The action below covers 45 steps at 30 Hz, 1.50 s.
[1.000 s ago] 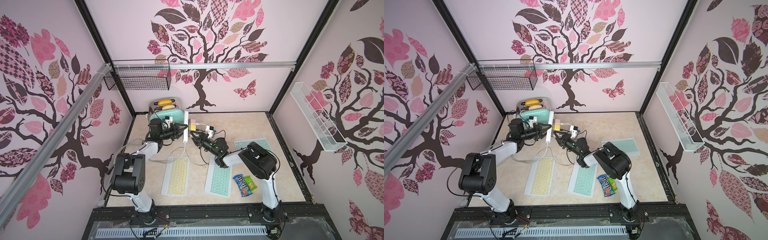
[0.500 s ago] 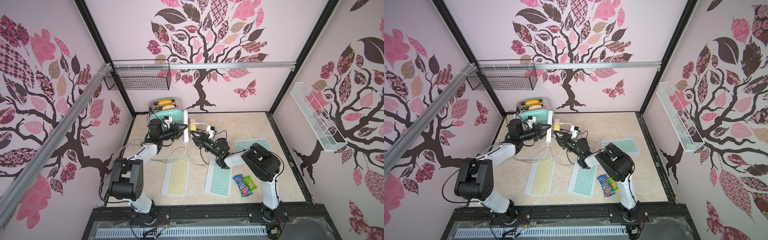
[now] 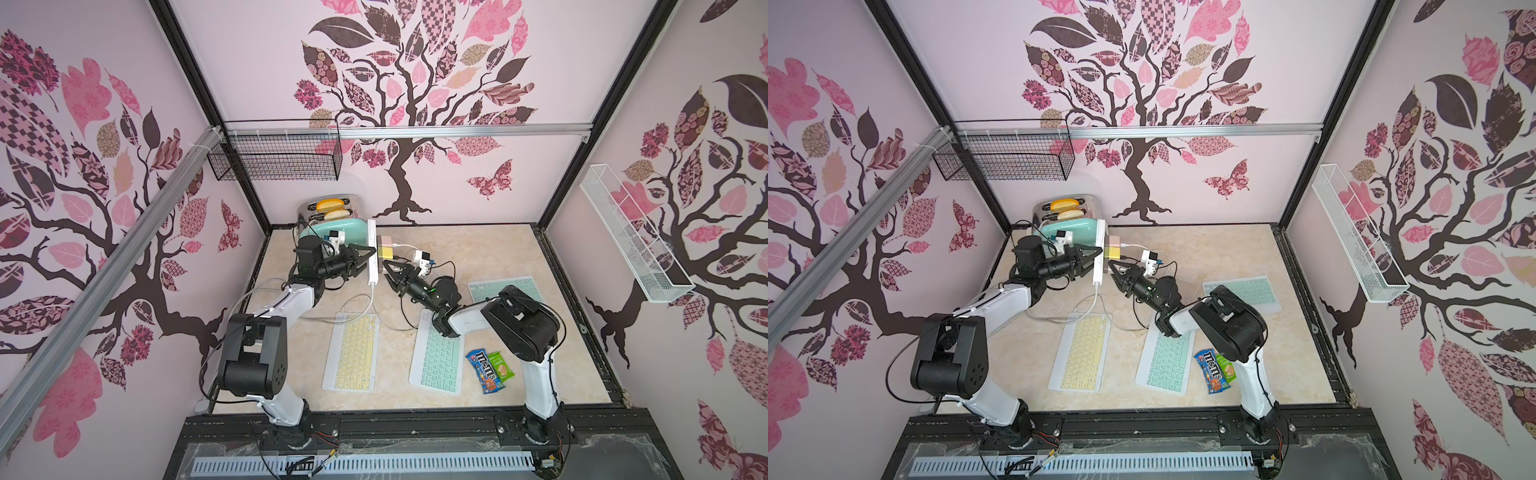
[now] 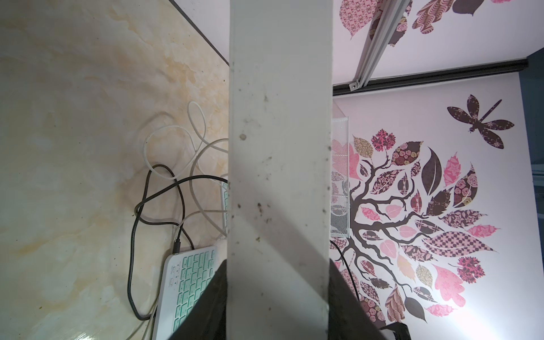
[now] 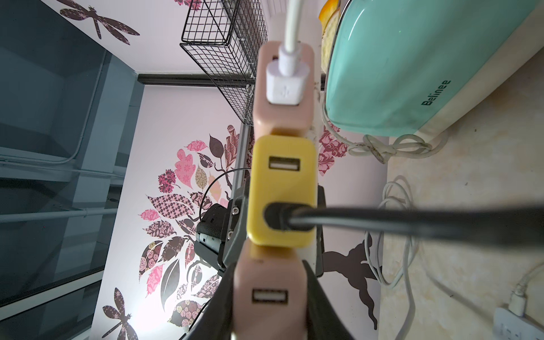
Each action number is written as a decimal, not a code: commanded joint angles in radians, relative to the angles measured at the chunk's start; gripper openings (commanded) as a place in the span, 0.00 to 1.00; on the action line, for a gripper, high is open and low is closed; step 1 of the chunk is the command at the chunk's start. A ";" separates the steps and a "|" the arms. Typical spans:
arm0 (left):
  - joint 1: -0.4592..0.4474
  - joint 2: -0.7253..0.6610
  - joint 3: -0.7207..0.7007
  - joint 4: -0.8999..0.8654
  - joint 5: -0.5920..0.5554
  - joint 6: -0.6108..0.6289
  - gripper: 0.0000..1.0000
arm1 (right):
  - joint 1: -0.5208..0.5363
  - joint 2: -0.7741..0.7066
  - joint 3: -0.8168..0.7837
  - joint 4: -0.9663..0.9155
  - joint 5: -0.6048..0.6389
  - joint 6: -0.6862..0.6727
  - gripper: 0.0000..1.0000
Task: Unplug the wireless keyboard
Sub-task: Remove the plug from the socket.
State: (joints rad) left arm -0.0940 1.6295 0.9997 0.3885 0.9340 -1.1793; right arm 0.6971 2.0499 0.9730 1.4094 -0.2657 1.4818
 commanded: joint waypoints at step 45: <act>0.118 -0.036 0.155 0.002 0.069 0.049 0.00 | -0.213 -0.225 -0.083 -0.429 -0.250 -0.090 0.00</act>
State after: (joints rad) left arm 0.0006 1.6333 1.1110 0.2764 1.0340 -1.1286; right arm 0.5190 1.8278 0.9020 1.0458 -0.5083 1.4193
